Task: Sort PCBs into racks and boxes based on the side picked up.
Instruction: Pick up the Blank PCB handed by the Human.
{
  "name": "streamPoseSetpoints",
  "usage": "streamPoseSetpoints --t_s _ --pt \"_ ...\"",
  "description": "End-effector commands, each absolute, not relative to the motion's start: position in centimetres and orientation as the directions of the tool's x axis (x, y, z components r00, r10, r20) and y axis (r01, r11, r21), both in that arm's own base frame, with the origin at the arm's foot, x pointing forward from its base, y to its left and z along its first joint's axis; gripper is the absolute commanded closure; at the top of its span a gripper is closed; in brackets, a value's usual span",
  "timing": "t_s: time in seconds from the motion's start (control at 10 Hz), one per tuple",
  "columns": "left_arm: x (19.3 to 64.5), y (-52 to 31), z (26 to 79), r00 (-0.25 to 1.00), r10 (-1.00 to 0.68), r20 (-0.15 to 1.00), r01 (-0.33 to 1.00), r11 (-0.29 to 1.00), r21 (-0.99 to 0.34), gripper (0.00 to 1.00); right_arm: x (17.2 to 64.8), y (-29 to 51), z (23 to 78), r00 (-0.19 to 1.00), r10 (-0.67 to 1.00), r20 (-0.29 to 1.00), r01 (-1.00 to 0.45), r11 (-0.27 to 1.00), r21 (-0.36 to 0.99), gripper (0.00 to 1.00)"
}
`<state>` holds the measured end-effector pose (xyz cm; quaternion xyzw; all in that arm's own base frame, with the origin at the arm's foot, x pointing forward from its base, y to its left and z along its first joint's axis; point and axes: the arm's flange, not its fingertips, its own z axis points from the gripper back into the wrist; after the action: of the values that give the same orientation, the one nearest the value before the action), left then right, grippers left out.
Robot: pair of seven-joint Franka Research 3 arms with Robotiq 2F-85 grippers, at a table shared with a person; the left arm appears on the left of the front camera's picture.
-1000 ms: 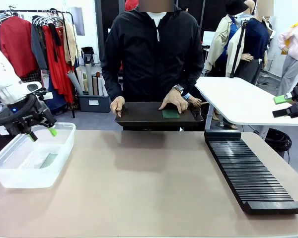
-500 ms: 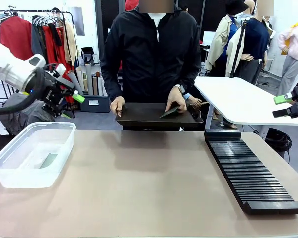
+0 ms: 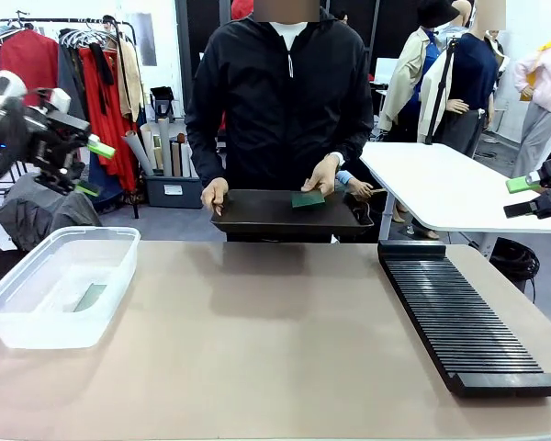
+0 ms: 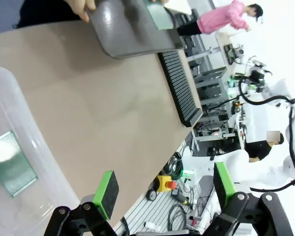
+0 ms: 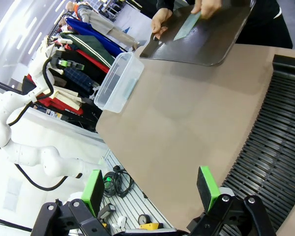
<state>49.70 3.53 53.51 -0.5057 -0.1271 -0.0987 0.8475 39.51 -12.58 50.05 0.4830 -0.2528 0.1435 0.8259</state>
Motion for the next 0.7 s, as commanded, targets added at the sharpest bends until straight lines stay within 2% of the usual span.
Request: streamPoseSetpoints --t_s 0.0,0.3,0.6 --pt "48.5 5.3 53.8 0.938 -0.001 0.347 0.314 0.425 -0.849 0.00 39.4 -12.5 50.2 0.832 -0.007 0.555 -0.480 0.493 0.726 0.00" --pt "47.5 5.7 50.9 0.923 -0.010 0.384 0.345 0.459 -0.819 0.00 39.4 -12.5 50.2 0.832 -0.007 0.555 -0.480 0.493 0.726 0.00" --pt "46.3 7.0 48.8 0.905 0.034 0.423 0.378 0.385 -0.842 0.00 39.4 -12.5 50.2 0.832 -0.007 0.555 -0.480 0.493 0.726 0.00"
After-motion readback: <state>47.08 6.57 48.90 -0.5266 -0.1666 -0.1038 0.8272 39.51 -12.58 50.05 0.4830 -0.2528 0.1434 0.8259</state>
